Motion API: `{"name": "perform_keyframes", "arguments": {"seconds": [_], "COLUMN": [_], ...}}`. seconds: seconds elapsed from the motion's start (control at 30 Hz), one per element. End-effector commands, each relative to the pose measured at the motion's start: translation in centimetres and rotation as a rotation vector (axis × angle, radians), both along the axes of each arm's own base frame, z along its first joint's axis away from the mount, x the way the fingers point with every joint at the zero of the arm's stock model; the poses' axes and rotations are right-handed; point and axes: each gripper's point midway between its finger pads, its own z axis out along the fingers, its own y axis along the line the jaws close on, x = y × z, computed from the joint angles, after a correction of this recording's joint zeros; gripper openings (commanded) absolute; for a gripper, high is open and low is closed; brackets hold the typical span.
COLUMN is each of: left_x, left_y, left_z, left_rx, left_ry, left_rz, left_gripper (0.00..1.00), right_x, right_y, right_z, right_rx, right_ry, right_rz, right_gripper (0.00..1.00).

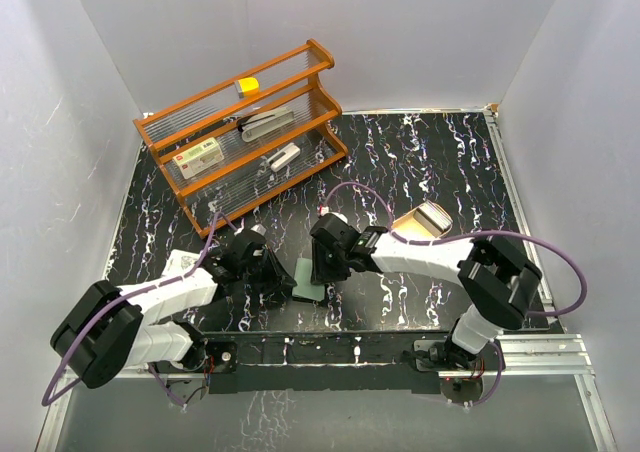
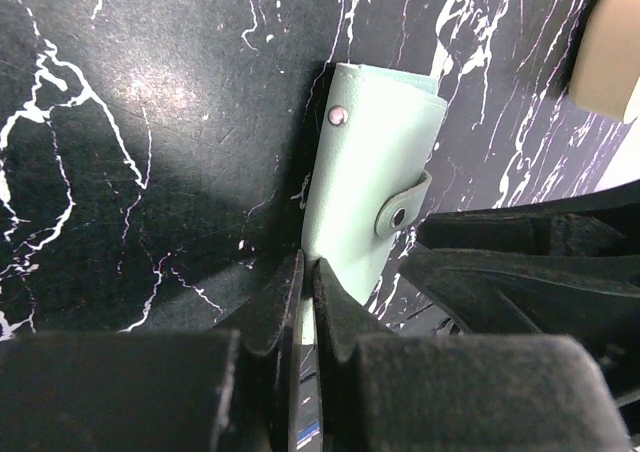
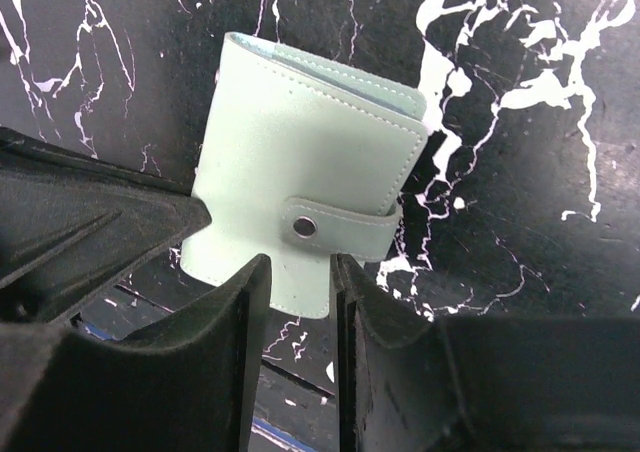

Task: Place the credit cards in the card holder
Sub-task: Open the card holder at the center of the board.

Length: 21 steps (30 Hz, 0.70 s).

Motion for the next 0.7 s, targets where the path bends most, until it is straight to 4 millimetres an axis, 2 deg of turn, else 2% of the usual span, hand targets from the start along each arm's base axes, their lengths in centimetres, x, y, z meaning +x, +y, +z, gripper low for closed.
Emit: {"name": "perform_keyframes", "arguments": {"seconds": [0.0,0.2,0.37,0.53,0.57,0.67], "left_x": [-0.2,-0.4,-0.7,-0.9,-0.9,-0.9], "left_y": [-0.3,-0.4,-0.3,-0.2,-0.1,-0.1], "left_z": [0.7,0.8,0.7,0.3,0.2,0.3], "left_rx": [-0.029,-0.053,-0.059,-0.059,-0.059,-0.059], "left_ry": [-0.013,-0.005,-0.001,0.01,0.011,0.01], "left_rz": [-0.002,0.003,0.009,0.014,0.015,0.016], "left_gripper": [0.0,0.0,0.0,0.0,0.0,0.0], "right_x": [1.3,1.5,2.0,2.3,2.2,2.1], "right_y": [2.2,2.9,2.6,1.4,1.1,0.4], "right_z": [1.5,1.0,0.0,-1.0,-2.0,-2.8], "right_rx": [0.05,0.031,-0.035,-0.135,-0.176,-0.249], "right_ry": [-0.05,-0.052,-0.063,-0.095,-0.088,-0.103], "right_rz": [0.012,0.022,0.012,0.002,0.004,0.009], "right_gripper": [0.28,0.28,0.3,0.3,0.3,0.3]}}
